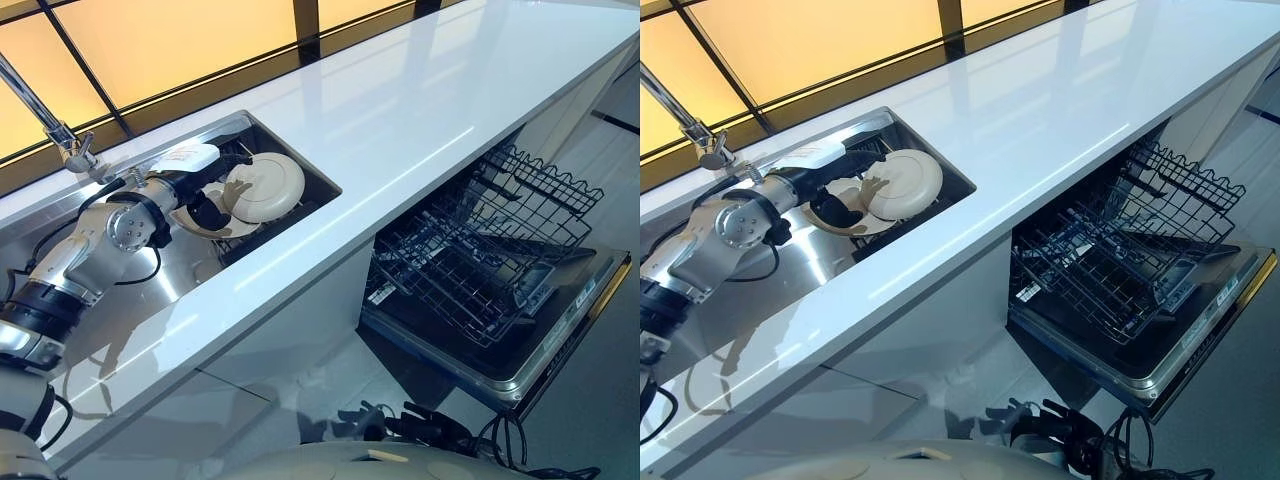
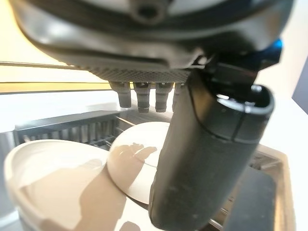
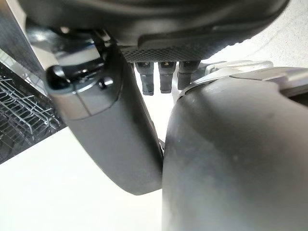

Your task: Pick up plates and place into dishwasher.

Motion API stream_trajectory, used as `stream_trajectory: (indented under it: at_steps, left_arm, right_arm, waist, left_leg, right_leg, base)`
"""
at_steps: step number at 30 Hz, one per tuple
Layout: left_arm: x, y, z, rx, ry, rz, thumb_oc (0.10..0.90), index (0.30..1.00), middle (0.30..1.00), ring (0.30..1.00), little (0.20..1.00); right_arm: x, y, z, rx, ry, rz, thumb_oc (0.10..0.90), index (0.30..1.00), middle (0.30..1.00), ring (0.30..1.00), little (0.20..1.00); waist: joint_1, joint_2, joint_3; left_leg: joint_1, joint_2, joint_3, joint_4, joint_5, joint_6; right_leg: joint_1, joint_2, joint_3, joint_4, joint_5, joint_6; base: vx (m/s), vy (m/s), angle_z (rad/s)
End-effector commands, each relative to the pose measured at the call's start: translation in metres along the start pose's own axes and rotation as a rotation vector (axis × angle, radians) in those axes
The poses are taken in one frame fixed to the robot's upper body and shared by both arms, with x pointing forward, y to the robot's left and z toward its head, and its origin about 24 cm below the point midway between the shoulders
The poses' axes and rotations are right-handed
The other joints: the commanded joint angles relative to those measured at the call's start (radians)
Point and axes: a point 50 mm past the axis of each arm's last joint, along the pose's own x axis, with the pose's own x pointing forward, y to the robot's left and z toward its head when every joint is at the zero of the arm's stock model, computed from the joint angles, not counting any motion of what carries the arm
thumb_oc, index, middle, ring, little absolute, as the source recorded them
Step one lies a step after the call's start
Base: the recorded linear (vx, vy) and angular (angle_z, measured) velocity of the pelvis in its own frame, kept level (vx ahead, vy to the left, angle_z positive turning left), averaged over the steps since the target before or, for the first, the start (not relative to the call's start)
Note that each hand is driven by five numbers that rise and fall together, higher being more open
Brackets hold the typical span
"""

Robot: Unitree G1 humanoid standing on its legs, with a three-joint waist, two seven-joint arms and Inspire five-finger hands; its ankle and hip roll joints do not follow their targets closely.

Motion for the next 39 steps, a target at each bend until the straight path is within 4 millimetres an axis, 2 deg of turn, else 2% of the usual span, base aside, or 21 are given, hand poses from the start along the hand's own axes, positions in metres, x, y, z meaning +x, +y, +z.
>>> stream_trajectory:
  at_steps: [1,13,17,22,27,34,39]
  left_arm:
    - [0.003,0.083,0.034,0.046,-0.111,0.273,0.8,0.9,0.9,0.9,0.9]
    - [0.012,0.069,0.036,0.03,-0.091,0.2,0.8,0.9,0.9,0.9,0.9]
    - [0.015,0.064,0.028,-0.095,-0.029,0.176,0.8,0.9,0.9,0.9,0.9]
    - [0.021,0.041,0.012,-0.295,0.073,0.12,0.8,0.9,0.9,0.9,0.9]
    - [0.025,0.028,0.009,-0.4,0.086,0.136,0.8,0.9,0.9,0.9,0.9]
    - [0.028,0.025,0.011,-0.297,0.107,0.266,0.8,0.9,0.9,0.9,0.9]
    - [0.03,0.021,0.011,-0.144,0.124,0.348,0.8,0.9,0.9,0.9,0.9]
  right_arm:
    - [-0.008,-0.022,0.001,0.009,0.012,-0.051,0.8,0.9,0.9,0.9,0.9]
    - [-0.008,-0.023,0.002,0.024,0.007,-0.061,0.8,0.9,0.9,0.9,0.9]
    - [-0.008,-0.022,0.001,0.023,0.011,-0.062,0.8,0.9,0.9,0.9,0.9]
    - [-0.008,-0.022,0.001,0.019,0.016,-0.065,0.8,0.9,0.9,0.9,0.9]
    - [-0.006,-0.019,0.004,0.014,0.007,-0.059,0.8,0.9,0.9,0.9,0.9]
    - [-0.005,-0.017,0.006,0.008,0.008,-0.053,0.8,0.9,0.9,0.9,0.9]
    - [-0.005,-0.017,0.006,0.0,0.009,-0.054,0.8,0.9,0.9,0.9,0.9]
  waist:
    - [-0.005,0.043,-0.026]
    - [-0.017,0.046,-0.02]
    - [-0.02,0.048,-0.019]
    - [-0.018,0.048,-0.012]
    - [-0.015,0.047,-0.009]
    - [-0.011,0.039,-0.01]
    - [-0.013,0.033,-0.007]
  left_leg:
    - [-0.044,-0.044,0.044,0.023,-0.069,0.009]
    - [-0.041,-0.045,0.045,0.032,-0.076,0.017]
    - [-0.041,-0.046,0.049,0.037,-0.078,0.018]
    - [-0.045,-0.048,0.047,0.044,-0.078,0.018]
    - [-0.046,-0.048,0.046,0.044,-0.078,0.017]
    - [-0.051,-0.048,0.047,0.043,-0.077,0.017]
    - [-0.053,-0.046,0.051,0.044,-0.078,0.018]
  right_leg:
    - [-0.035,0.012,0.008,0.114,-0.124,0.095]
    - [-0.045,0.007,0.017,0.152,-0.141,0.095]
    - [-0.045,0.007,0.021,0.152,-0.14,0.096]
    - [-0.044,0.007,0.02,0.149,-0.138,0.094]
    - [-0.044,0.006,0.015,0.149,-0.139,0.091]
    - [-0.047,0.006,0.009,0.149,-0.14,0.088]
    - [-0.051,0.007,0.011,0.152,-0.141,0.086]
  base:
    - [0.0,0.0,0.0]
    - [0.0,0.0,0.0]
    - [0.0,0.0,0.0]
    - [0.0,0.0,0.0]
    - [0.0,0.0,0.0]
    - [0.0,0.0,0.0]
    - [0.0,0.0,0.0]
